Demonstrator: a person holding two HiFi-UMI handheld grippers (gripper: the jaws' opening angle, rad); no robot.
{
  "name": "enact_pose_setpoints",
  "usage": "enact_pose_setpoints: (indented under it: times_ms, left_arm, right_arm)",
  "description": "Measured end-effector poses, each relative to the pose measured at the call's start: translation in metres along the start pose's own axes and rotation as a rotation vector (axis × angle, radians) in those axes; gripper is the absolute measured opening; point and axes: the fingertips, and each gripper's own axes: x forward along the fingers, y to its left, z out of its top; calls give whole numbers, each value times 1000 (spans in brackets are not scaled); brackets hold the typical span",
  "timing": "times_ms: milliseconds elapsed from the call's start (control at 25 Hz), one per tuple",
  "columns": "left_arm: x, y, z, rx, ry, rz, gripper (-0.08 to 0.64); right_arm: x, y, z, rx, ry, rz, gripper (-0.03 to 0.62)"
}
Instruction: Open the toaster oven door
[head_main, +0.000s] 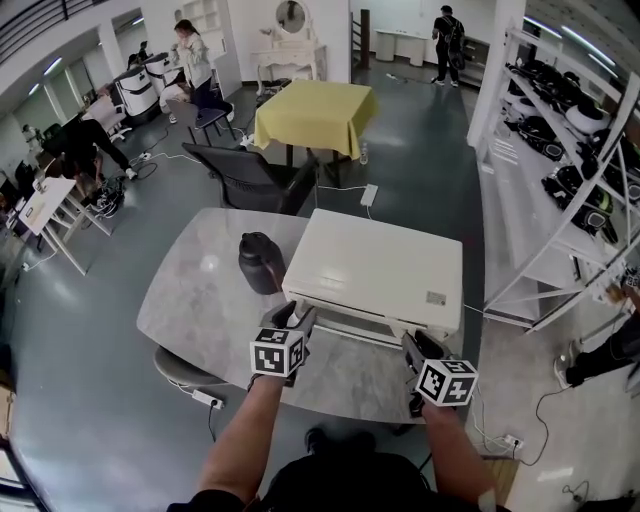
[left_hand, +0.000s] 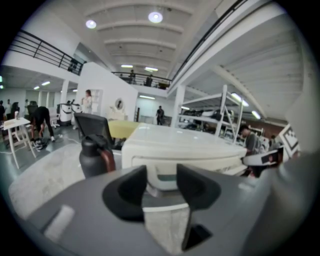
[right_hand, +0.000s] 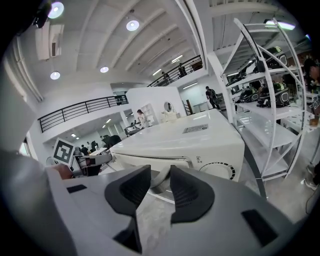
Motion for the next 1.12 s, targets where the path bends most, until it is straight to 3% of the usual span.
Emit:
enact_pose_setpoints:
  times_ms: [240, 480, 1120]
  left_arm:
    - [-11, -2, -8, -30, -6, -1, 196]
    - [-23, -3, -22, -34, 51, -2, 195]
    - [-58, -5, -19, -74, 4, 119, 197]
  right_arm:
    - [-9, 5, -9, 20, 14, 28, 114]
    - [-16, 10, -26, 4, 66, 64, 121]
    - [-31, 24, -64, -15, 134, 157, 133]
